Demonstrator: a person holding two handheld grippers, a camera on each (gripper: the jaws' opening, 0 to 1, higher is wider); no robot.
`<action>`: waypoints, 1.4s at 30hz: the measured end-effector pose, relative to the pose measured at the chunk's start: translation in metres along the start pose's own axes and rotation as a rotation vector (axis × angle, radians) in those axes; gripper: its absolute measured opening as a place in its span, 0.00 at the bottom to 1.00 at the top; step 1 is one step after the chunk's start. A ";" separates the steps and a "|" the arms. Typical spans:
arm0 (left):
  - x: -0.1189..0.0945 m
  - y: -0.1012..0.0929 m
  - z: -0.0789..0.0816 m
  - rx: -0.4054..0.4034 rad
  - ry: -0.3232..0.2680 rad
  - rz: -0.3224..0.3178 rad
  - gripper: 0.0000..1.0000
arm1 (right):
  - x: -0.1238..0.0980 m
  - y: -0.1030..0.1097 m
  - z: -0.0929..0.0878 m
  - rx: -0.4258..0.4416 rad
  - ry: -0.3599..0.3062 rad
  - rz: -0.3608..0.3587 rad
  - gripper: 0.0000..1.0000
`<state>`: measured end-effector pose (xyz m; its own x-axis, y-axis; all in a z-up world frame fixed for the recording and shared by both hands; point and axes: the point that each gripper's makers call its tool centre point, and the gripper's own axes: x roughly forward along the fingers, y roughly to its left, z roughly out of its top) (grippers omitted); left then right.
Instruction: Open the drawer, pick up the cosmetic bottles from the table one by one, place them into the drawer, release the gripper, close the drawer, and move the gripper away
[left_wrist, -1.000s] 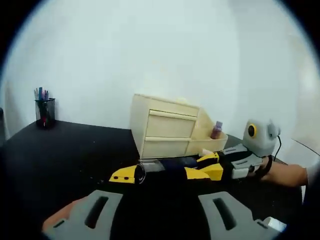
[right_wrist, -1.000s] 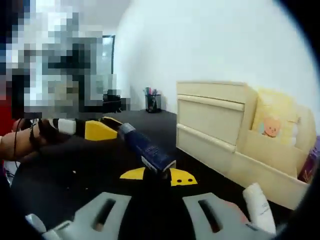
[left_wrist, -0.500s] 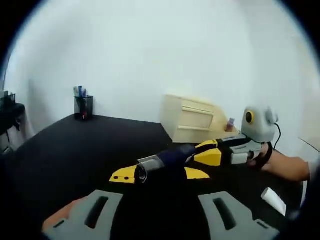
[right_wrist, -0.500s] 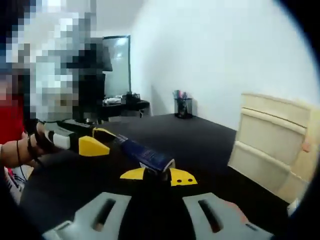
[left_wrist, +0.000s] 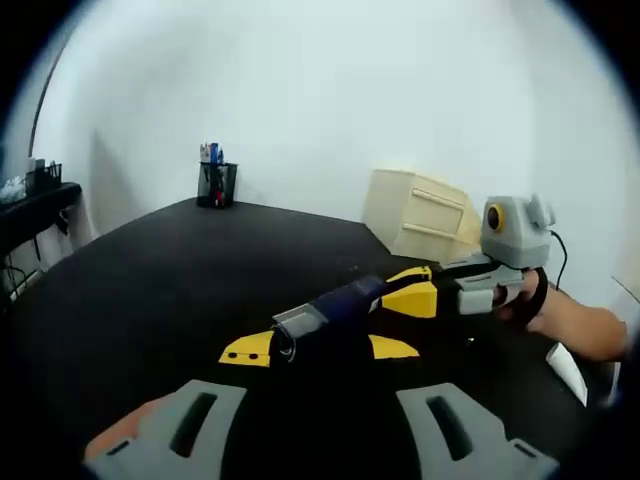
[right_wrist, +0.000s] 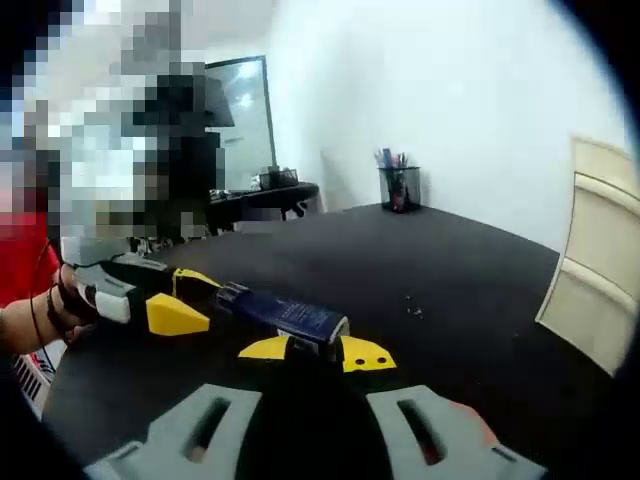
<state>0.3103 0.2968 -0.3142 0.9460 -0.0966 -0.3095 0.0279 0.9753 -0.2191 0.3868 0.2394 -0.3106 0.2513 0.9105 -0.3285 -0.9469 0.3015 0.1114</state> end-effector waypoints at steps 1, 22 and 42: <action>0.000 0.002 0.002 -0.008 0.002 -0.001 0.36 | -0.001 0.000 0.001 0.000 -0.002 -0.001 0.14; 0.015 -0.036 0.067 0.087 -0.082 0.009 0.36 | -0.068 -0.030 0.029 -0.144 -0.049 -0.082 0.22; 0.063 -0.170 0.095 -0.087 -0.085 -0.323 0.35 | -0.222 -0.044 0.003 -0.227 -0.055 -0.161 0.23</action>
<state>0.3961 0.1436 -0.2084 0.9163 -0.3775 -0.1336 0.3066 0.8760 -0.3724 0.3733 0.0253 -0.2399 0.4069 0.8717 -0.2730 -0.9130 0.3781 -0.1533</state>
